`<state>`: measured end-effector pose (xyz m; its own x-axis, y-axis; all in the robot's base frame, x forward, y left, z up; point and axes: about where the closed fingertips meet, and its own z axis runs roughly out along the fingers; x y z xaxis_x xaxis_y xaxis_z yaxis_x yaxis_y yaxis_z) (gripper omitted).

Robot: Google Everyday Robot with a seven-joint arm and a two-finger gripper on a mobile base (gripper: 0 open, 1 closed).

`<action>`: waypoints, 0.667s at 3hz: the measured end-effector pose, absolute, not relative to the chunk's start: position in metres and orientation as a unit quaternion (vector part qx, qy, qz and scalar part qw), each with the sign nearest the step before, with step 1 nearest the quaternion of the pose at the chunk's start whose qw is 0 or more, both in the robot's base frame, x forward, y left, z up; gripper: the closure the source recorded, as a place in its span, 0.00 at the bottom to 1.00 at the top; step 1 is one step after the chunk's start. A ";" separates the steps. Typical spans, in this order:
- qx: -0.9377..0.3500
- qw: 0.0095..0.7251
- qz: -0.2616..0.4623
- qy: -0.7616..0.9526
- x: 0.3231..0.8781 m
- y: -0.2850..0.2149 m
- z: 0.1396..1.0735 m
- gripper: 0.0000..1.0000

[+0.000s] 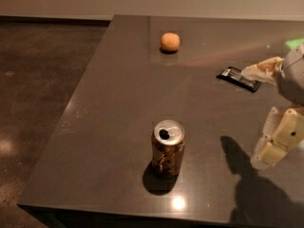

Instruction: Knock orange can over

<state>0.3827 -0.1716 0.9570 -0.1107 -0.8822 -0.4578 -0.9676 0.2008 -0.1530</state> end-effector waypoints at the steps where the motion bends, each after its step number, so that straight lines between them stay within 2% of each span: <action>1: -0.631 0.258 0.134 0.719 0.367 -0.141 0.947 0.00; 2: -0.631 0.282 0.152 0.707 0.360 -0.108 0.938 0.00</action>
Offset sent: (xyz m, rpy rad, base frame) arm -0.0275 0.1001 -0.0314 0.2258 -0.0462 0.0751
